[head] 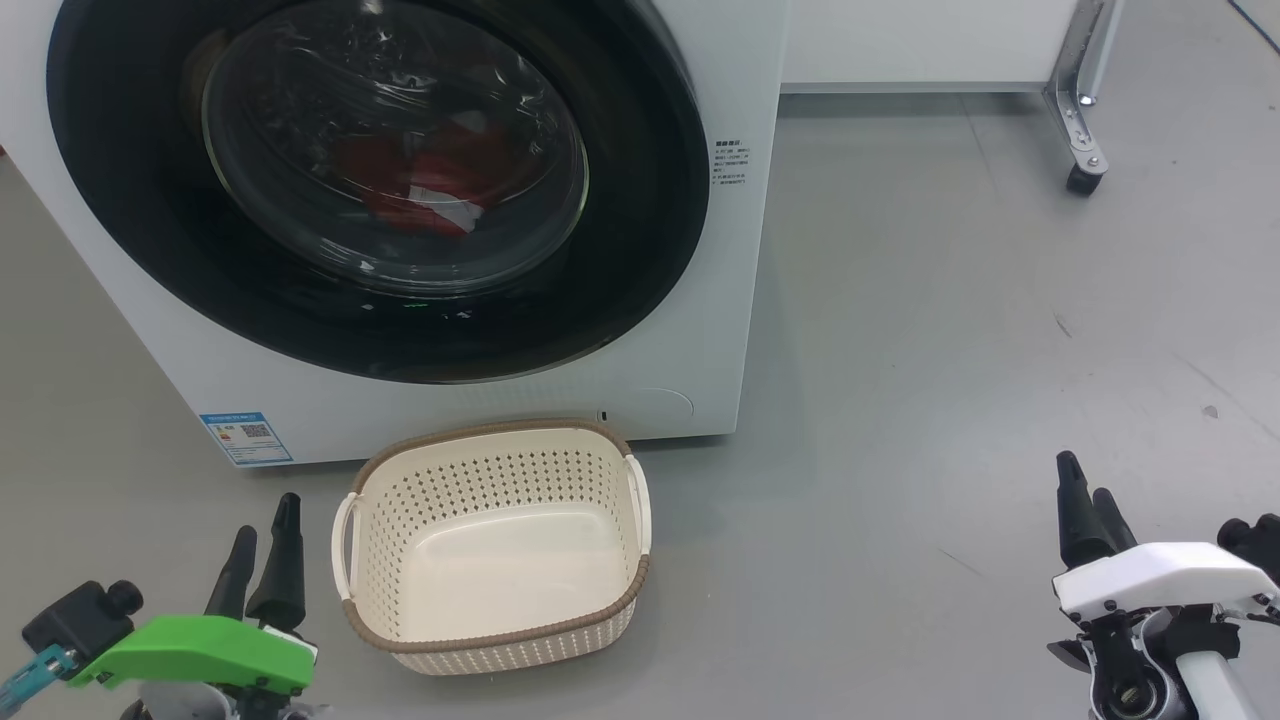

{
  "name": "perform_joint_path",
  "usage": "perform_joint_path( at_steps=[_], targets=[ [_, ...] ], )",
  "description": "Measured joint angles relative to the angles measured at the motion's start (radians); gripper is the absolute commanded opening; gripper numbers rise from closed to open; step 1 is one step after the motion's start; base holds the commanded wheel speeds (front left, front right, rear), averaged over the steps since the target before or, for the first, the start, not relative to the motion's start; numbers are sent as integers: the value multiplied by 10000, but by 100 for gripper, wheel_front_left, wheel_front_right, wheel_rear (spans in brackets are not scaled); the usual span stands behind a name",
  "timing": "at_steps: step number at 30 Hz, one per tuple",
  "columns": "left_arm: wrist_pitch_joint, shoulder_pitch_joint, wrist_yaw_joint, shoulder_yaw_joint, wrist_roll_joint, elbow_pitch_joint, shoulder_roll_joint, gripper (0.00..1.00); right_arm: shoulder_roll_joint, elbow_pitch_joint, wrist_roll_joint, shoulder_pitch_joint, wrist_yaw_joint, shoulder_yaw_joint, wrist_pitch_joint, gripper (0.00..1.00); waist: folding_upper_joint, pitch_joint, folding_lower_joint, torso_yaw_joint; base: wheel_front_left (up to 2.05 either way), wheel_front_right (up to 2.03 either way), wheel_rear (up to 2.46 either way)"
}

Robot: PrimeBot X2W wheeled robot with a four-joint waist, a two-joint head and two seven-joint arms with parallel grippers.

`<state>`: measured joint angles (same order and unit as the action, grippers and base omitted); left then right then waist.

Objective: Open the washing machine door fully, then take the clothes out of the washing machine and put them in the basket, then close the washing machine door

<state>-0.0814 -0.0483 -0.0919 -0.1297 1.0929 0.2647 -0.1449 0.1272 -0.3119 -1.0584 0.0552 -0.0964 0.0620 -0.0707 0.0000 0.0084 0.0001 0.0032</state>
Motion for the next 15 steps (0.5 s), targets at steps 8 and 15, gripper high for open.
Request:
perform_joint_path(
  at_steps=[8,15],
  targets=[
    [-211,-72,174,-297,-1087,-63,-73,100,29,8,1197,105,127,382,-238,100,0,-5,0,10,0,0,0],
    [-443,-133,265,-570,-2105,-42,-121,100,46,-6,2236,198,127,800,-437,100,0,-23,0,19,0,0,0]
  ],
)
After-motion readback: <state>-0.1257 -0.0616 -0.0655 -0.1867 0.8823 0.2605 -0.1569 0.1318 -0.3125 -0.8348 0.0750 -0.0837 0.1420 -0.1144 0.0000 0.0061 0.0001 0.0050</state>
